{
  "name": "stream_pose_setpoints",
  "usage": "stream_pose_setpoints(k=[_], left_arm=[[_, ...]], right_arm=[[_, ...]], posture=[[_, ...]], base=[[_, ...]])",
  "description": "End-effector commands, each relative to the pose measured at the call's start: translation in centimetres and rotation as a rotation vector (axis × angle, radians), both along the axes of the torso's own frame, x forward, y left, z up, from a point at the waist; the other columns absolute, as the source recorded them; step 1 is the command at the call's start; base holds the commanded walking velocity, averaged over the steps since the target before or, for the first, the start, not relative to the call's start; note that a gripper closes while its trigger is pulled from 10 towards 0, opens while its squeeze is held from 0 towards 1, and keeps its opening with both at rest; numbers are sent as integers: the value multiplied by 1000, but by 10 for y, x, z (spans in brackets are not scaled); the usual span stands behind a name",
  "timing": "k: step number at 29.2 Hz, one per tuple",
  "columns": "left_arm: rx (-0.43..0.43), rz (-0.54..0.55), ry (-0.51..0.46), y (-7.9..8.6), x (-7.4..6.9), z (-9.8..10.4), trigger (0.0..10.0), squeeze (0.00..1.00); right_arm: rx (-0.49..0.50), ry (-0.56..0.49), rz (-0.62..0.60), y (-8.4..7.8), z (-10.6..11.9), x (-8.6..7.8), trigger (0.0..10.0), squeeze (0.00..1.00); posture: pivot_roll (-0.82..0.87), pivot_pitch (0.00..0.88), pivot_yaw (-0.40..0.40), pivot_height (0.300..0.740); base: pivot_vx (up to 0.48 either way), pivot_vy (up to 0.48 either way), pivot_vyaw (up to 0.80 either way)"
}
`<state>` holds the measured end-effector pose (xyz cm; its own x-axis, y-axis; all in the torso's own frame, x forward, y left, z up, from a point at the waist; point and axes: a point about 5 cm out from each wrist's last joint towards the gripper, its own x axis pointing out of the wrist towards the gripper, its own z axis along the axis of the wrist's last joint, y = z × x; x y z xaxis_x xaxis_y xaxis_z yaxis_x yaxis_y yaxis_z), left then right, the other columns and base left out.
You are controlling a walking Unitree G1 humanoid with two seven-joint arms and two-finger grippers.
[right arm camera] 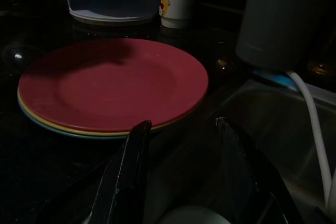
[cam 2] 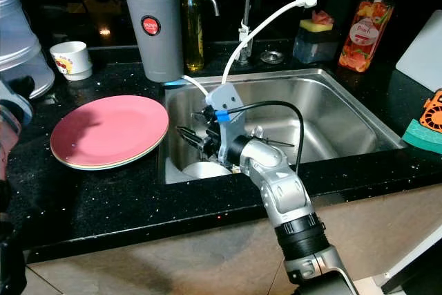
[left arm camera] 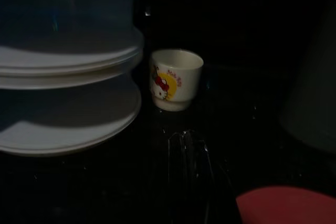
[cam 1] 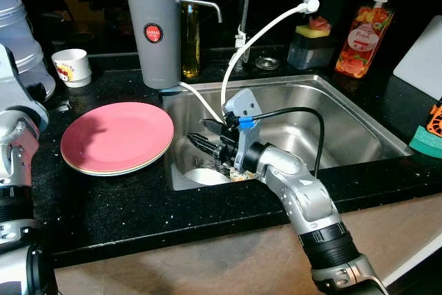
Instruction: Kitchen organization
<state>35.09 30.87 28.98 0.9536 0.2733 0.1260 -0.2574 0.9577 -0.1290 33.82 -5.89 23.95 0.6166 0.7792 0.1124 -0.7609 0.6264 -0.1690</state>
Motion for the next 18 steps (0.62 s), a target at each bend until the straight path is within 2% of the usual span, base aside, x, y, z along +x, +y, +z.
stream_pose_setpoints(k=[1, 4, 5, 13, 18], left_arm=[[41, 0, 78, 1, 0, -7, 471, 0], [46, 3, 96, 0, 1, -11, 471, 0], [28, -8, 107, -1, 1, -17, 10000, 1000], [42, -41, 138, -6, 2, -23, 10000, 1000], [-25, -8, 183, -2, 0, -32, 10000, 1000]], right_arm=[[12, -1, 9, 2, 2, 0, 10000, 0], [11, -1, 8, 2, 2, 1, 10000, 0], [10, -2, 6, 1, 2, 1, 10000, 0], [6, 0, 7, 1, 0, 0, 10000, 0], [0, -1, 13, 2, -1, 0, 10000, 0]], posture=[[53, 91, 8, 740], [53, 91, 8, 740], [50, 92, 9, 740], [51, 93, 9, 740], [52, 93, 10, 740]], base=[[0, 0, 0], [0, 0, 0], [0, 0, 0], [0, 0, 0], [0, 0, 0]])
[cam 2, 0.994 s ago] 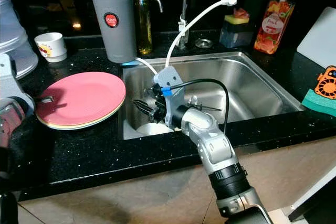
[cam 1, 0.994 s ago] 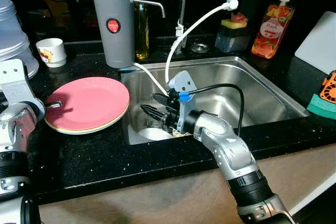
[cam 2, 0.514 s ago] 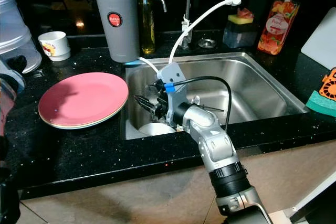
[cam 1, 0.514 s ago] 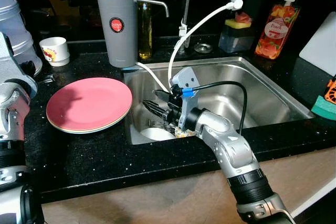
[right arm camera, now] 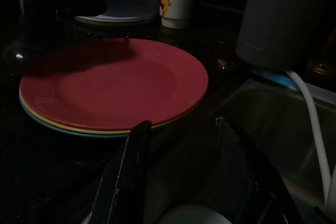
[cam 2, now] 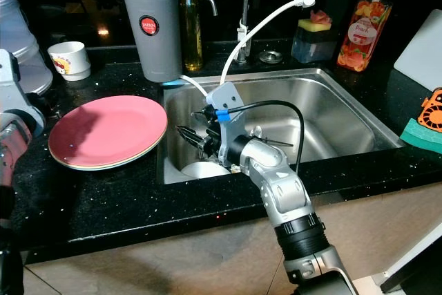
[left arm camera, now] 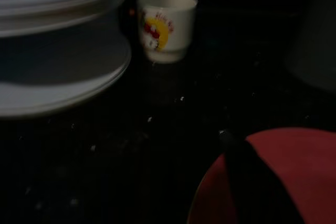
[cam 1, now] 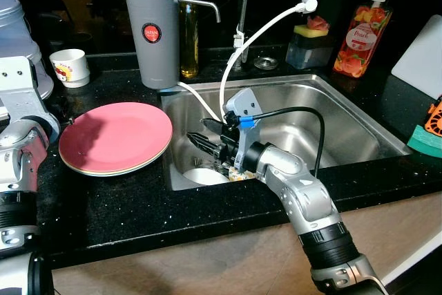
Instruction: Kitchen organization
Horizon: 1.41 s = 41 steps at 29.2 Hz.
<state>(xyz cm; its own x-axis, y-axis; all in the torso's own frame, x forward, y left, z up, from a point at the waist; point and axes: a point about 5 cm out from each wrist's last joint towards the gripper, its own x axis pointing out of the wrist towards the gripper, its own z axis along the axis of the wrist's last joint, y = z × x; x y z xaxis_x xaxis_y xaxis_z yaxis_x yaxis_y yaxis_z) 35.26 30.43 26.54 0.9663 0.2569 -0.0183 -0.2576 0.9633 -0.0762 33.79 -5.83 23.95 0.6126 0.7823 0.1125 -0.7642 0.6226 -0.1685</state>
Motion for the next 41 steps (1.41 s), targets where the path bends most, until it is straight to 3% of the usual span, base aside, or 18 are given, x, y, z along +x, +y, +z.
stream_pose_setpoints(k=[1, 9, 14, 18, 19, 22, 26, 27, 29, 30, 31, 32, 41], left_arm=[[-47, 15, 34, 3, -2, -9, 10000, 1000], [-132, 30, 56, 7, -3, -17, 10000, 1000], [-280, -66, 78, -2, -1, -27, 10000, 1000], [-308, -92, 136, -5, -2, -36, 10000, 1000], [-311, -100, 166, -7, -2, -39, 10000, 0], [-334, -79, 239, -6, -4, -48, 10000, 0], [-348, -54, 265, -3, -5, -52, 10000, 0], [-343, -48, 270, -2, -6, -52, 9333, 0], [-343, -41, 274, -1, -6, -53, 9333, 0], [-343, -25, 277, 1, -7, -53, 941, 0], [-343, -25, 277, 1, -7, -53, 941, 0], [-344, -18, 280, 3, -7, -53, 0, 0], [-342, 1, 275, 5, -9, -50, 0, 0]], right_arm=[[-1, -2, 8, 1, -1, 0, 10000, 0], [-29, 3, 26, 2, -4, -2, 10000, 0], [-34, 6, 29, 3, -6, -2, 10000, 0], [-34, 6, 28, 3, -6, -2, 10000, 0], [-34, 7, 28, 3, -6, -3, 10000, 0], [-35, 7, 31, 3, -6, -3, 10000, 0], [-34, 8, 32, 3, -6, -3, 10000, 0], [-33, 8, 32, 3, -6, -3, 10000, 0], [-29, 10, 33, 3, -6, -3, 10000, 0], [-26, 12, 33, 3, -6, -3, 10000, 0], [-26, 12, 33, 3, -6, -3, 10000, 0], [-23, 13, 33, 3, -6, -3, 10000, 0], [-12, 21, 32, 3, -6, -3, 10000, 0]], posture=[[52, 93, 10, 740], [52, 93, 9, 740], [51, 93, 10, 740], [51, 95, 10, 740], [50, 96, 10, 740], [50, 96, 10, 740], [49, 96, 9, 740], [49, 96, 9, 740], [49, 96, 9, 740], [49, 96, 9, 740], [49, 96, 9, 740], [50, 95, 9, 740], [52, 89, 9, 740]], base=[[0, 0, 0], [0, 0, 0], [0, 0, 0], [0, 0, 0], [0, 0, 0], [0, 0, 0], [0, 0, 0], [0, 0, 0], [0, 0, 0], [0, 0, 0], [0, 0, 0], [0, 0, 0], [0, 0, 0]])
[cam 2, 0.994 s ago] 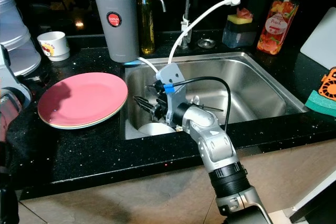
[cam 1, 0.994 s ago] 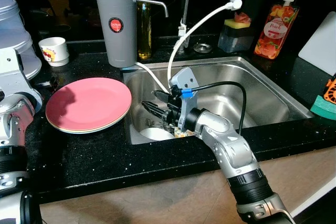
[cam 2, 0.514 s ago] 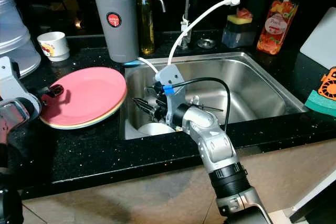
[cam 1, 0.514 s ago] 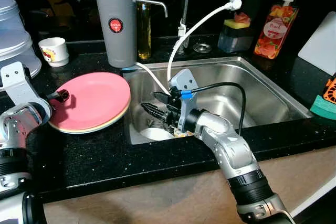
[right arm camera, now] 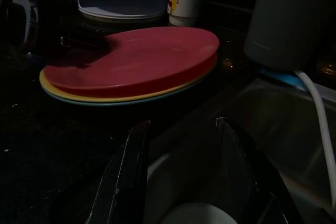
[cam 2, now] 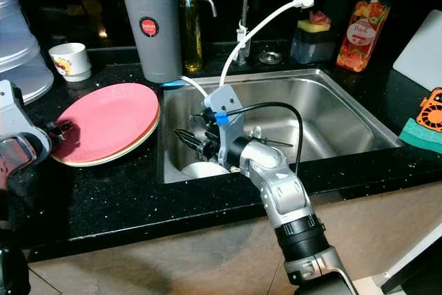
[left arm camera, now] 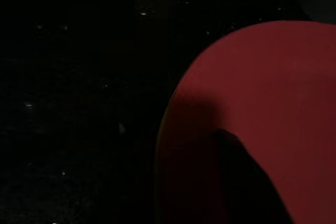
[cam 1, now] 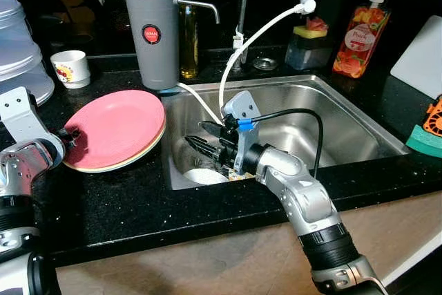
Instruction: Kitchen organization
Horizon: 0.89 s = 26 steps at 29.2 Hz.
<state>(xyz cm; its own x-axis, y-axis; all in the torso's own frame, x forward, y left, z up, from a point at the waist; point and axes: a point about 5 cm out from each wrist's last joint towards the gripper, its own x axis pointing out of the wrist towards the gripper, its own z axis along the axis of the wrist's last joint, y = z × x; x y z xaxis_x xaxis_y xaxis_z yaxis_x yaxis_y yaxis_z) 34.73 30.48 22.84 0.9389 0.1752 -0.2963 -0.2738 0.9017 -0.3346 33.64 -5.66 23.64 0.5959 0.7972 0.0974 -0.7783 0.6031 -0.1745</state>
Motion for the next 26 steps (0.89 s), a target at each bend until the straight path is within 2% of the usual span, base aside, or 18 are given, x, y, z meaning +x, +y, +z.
stream_pose_setpoints(k=[1, 5, 7, 8, 10, 11, 15, 17, 18, 21, 23, 26], left_arm=[[-4, 20, 67, 5, -4, -13, 0, 0], [6, 43, 60, 7, -4, -11, 0, 0], [71, 70, 43, 11, -4, -6, 0, 0], [71, 70, 43, 11, -4, -6, 0, 0], [168, 93, 20, 13, -4, 3, 0, 0], [168, 93, 20, 13, -4, 3, 0, 0], [271, 110, -7, 12, -3, 15, 0, 0], [349, 120, -23, 12, -3, 23, 0, 0], [349, 120, -23, 12, -3, 23, 0, 0], [422, 117, -134, 8, -2, 43, 0, 0], [435, 102, -182, 5, 0, 49, 0, 0], [482, 90, -170, 5, 1, 47, 0, 0]], right_arm=[[3, 16, 10, 1, -3, -1, 10000, 0], [7, 18, 8, 1, -3, -1, 10000, 0], [12, 22, 5, 1, -3, -1, 10000, 0], [12, 22, 5, 1, -3, -1, 10000, 0], [16, 24, 2, 1, -3, -1, 10000, 0], [16, 24, 2, 1, -3, -1, 10000, 0], [24, 22, 0, 0, -1, 0, 10000, 0], [30, 20, -1, 0, 1, 0, 10000, 0], [30, 20, -1, 0, 1, 0, 10000, 0], [39, 20, -5, -1, 2, 1, 10000, 0], [43, 23, -10, -1, 3, 1, 10000, 0], [74, 56, -46, -2, 0, 5, 10000, 0]], posture=[[52, 89, 9, 740], [52, 88, 10, 740], [52, 91, 10, 740], [52, 91, 10, 740], [51, 93, 9, 740], [51, 93, 9, 740], [49, 94, 10, 740], [49, 95, 9, 740], [49, 95, 9, 740], [51, 96, 7, 740], [52, 96, 7, 740], [51, 95, 9, 740]], base=[[0, 0, 0], [0, 0, 0], [0, 0, 0], [0, 0, 0], [0, 0, 0], [0, 0, 0], [0, 0, 0], [0, 0, 0], [0, 0, 0], [0, 0, 0], [0, 0, 0], [0, 0, 0]])
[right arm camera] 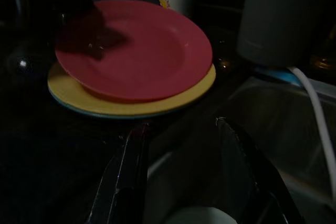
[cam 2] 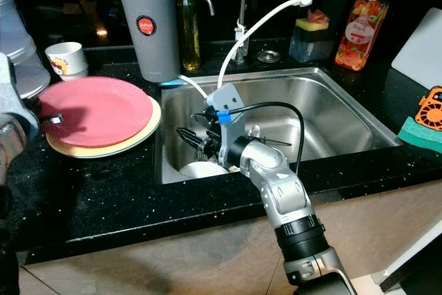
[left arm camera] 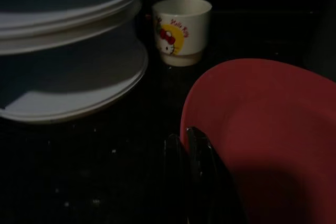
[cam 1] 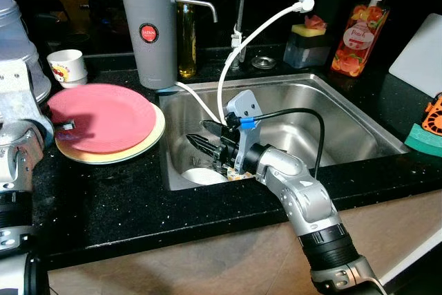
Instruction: Kitchen organization
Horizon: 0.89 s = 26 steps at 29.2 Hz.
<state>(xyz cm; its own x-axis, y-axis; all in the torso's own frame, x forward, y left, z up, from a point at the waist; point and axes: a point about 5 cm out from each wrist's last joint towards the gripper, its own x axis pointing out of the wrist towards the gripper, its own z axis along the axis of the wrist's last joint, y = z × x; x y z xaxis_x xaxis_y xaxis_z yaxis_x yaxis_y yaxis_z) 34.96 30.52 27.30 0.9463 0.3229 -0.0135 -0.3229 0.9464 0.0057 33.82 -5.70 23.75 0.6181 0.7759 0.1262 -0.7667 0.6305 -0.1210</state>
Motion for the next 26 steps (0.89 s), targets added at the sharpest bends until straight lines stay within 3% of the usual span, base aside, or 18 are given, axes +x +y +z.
stream_pose_setpoints(k=[1, 3, 6, 11, 16, 22, 26], left_arm=[[48, 23, 21, 5, -2, -1, 0, 0], [18, 24, -2, 6, -3, -1, 0, 0], [-24, -10, -113, 1, -4, 13, 0, 0], [-233, -237, -307, -23, -3, 33, 0, 0], [-453, -310, -453, -29, -7, 38, 0, 0], [-495, -302, -488, -26, -9, 34, 0, 0], [-584, -385, -590, -29, -14, 42, 0, 0]], right_arm=[[30, 41, -39, -1, -2, 5, 10000, 0], [43, 50, -57, -1, -3, 7, 10000, 0], [65, 54, -66, -1, -1, 8, 10000, 0], [108, 56, -99, -4, 4, 13, 10000, 0], [150, 57, -127, -6, 10, 17, 10000, 0], [176, 59, -138, -7, 13, 18, 10000, 0], [210, 61, -153, -8, 16, 20, 10000, 0]], posture=[[51, 95, 12, 740], [53, 96, 11, 740], [53, 96, 11, 740], [57, 94, 11, 740], [56, 93, 15, 740], [55, 92, 16, 740], [57, 91, 15, 740]], base=[[0, 0, 0], [0, 0, 0], [0, 0, 0], [0, 0, 0], [0, 0, 0], [0, 0, 0], [0, 0, 0]])
